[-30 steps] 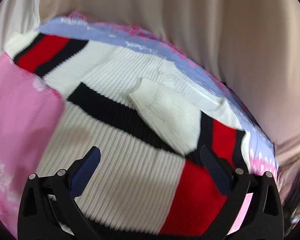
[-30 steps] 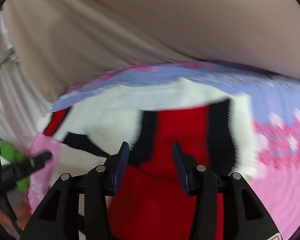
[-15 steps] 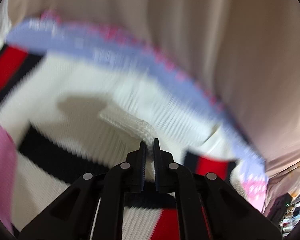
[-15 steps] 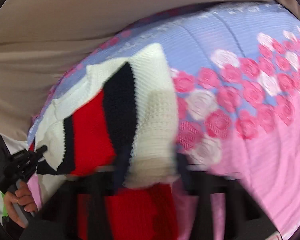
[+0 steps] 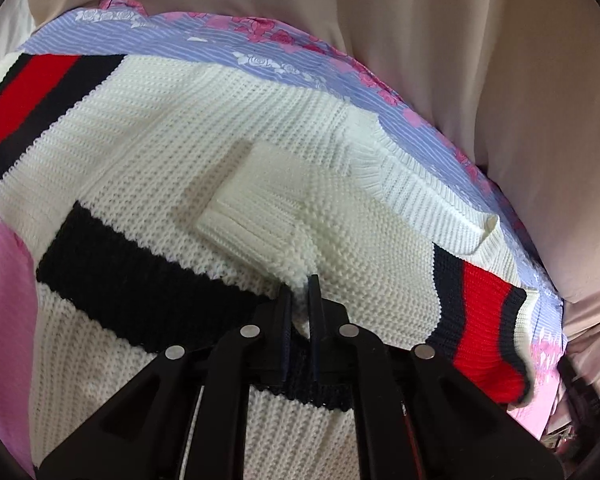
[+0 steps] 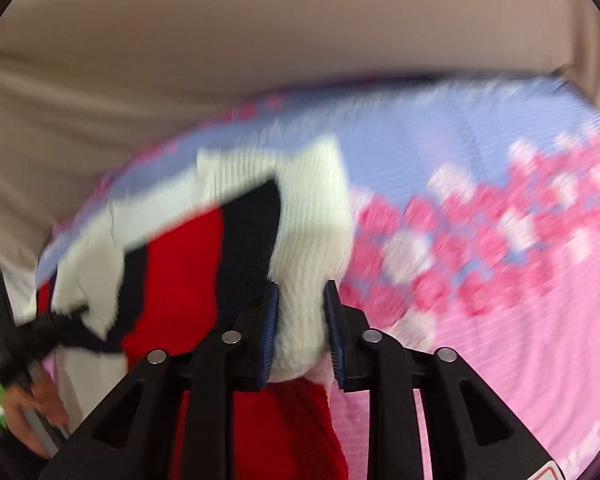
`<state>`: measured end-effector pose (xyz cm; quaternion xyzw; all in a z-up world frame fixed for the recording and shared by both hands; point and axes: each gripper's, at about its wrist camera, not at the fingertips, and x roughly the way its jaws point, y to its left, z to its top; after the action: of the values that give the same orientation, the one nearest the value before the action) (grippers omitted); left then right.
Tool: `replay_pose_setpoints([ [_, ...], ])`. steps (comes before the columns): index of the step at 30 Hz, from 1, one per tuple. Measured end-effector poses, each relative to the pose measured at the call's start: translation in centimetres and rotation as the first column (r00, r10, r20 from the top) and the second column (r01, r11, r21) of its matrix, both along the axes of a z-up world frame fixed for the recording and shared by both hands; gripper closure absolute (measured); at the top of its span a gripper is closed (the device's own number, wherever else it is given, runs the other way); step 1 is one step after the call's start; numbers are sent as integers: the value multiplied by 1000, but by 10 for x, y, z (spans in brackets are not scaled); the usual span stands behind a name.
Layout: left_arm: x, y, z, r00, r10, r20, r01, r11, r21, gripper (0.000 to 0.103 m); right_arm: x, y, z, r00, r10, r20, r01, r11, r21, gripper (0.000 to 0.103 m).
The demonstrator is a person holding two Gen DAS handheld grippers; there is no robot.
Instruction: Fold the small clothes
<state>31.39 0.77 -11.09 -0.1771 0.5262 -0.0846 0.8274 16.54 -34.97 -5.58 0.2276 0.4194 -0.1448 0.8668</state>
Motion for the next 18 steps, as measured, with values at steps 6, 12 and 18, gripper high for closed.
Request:
replay_pose_setpoints([
  [6,-8,31,6,999,42,-18,-44,996,-82,93,51,20,-39,972,151,-180,-167,983,-77,82],
  [12,-21,140,34,968,247,38,-238,959,-150,78,33,41,-18,972,184,-144,-201,973,-113,84],
  [18,16,310,28,807,590,12,-590,807,-18,60,-19,75,3,958,249,-144,-266,958,-109,69],
])
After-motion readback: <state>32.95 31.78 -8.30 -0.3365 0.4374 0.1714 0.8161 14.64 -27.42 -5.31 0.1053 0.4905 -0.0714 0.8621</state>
